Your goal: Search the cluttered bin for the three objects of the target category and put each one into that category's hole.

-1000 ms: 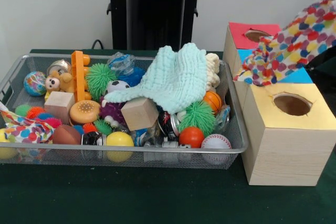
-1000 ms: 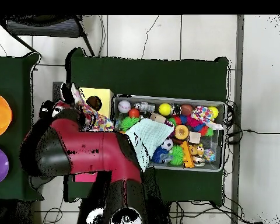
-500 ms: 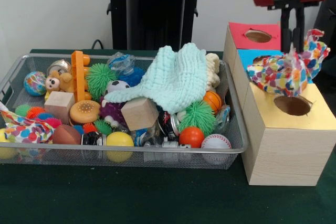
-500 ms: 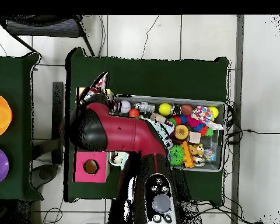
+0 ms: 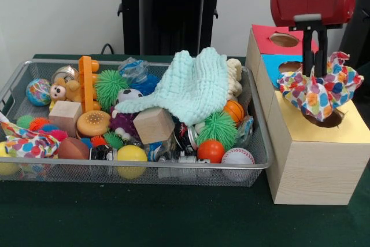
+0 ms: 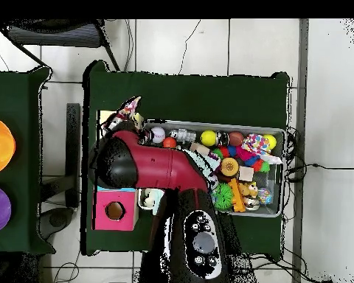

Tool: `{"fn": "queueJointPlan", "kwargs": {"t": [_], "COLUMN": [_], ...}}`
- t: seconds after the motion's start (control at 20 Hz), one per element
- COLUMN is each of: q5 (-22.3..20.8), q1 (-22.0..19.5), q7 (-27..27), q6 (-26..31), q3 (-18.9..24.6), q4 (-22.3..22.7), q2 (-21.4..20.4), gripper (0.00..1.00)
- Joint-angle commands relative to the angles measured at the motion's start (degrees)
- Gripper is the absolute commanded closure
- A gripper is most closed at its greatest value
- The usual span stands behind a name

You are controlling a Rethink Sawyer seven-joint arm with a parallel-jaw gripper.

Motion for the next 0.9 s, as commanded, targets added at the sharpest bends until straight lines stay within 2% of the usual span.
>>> {"fn": "queueJointPlan", "kwargs": {"t": [0.05,0.4,0.65,0.85,0.9], "q5": [-1.1,-1.6,-3.0,-3.1,-2.8], "q1": [0.5,2.5,2.4,3.3,3.8], "q7": [6.5,7.0,6.3,4.7,4.1], "q6": [-4.6,-7.3,-12.3,-11.7,-11.0], "q3": [3.9,1.2,0.9,-0.8,-1.5], "q4": [3.0,2.4,2.1,1.1,0.8], "q2": [1.9,3.3,6.3,6.7,6.9], "gripper": [1.00,1.00,1.00,1.00,0.00]}}
